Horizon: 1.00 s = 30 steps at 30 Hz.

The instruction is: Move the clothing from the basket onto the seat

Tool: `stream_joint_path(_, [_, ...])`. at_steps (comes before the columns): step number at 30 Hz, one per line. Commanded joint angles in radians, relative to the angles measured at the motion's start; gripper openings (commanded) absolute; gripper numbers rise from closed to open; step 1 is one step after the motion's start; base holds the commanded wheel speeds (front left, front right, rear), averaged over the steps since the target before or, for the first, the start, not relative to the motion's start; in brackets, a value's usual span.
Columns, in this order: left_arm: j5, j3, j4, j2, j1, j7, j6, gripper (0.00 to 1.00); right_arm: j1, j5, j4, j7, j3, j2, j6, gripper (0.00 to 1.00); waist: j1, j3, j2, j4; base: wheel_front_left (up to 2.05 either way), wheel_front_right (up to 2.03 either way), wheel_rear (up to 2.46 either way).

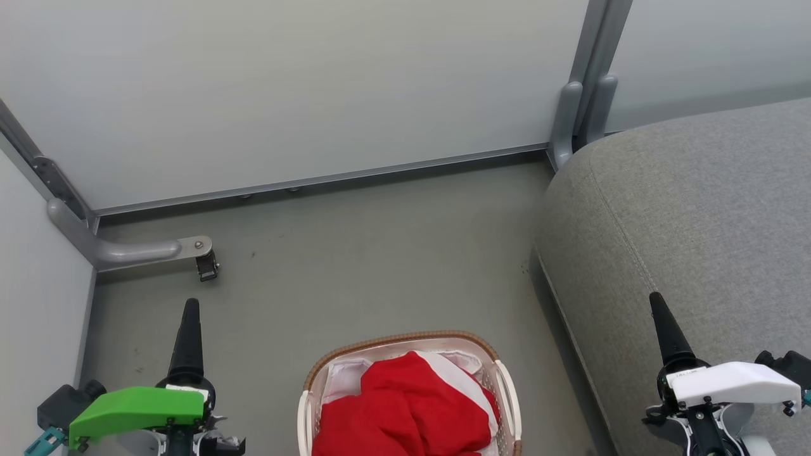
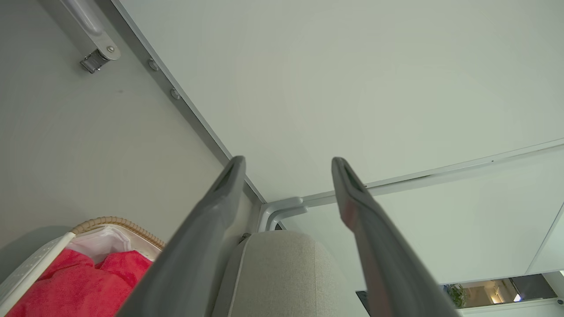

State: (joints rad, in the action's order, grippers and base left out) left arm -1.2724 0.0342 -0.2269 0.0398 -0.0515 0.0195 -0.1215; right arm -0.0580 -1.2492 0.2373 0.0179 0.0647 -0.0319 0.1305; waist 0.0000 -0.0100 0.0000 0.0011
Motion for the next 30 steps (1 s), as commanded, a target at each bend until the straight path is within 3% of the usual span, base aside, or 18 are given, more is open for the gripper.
stream_joint_path(1, [0.054, -0.005, 0.023, 0.006, -0.003, 0.010, 0.006, 1.00, -0.012, 0.044, -0.024, 0.011, -0.001, -0.009, 0.000, 1.00, 0.0000, 0.000, 0.0000, 0.000, 0.00, 0.00, 0.00])
stream_joint_path(14, [0.324, -0.061, 0.061, 0.007, 0.003, 0.056, 0.052, 1.00, -0.008, 0.269, -0.026, 0.058, 0.003, -0.011, 0.000, 1.00, 0.0000, -0.003, 0.0000, 0.001, 0.00, 0.00, 0.00])
stream_joint_path(30, [0.534, -0.083, 0.061, 0.009, 0.020, 0.105, 0.076, 1.00, -0.011, 0.508, -0.033, 0.106, -0.035, -0.014, 0.000, 1.00, 0.0000, -0.008, 0.0000, 0.003, 0.00, 0.00, 0.00])
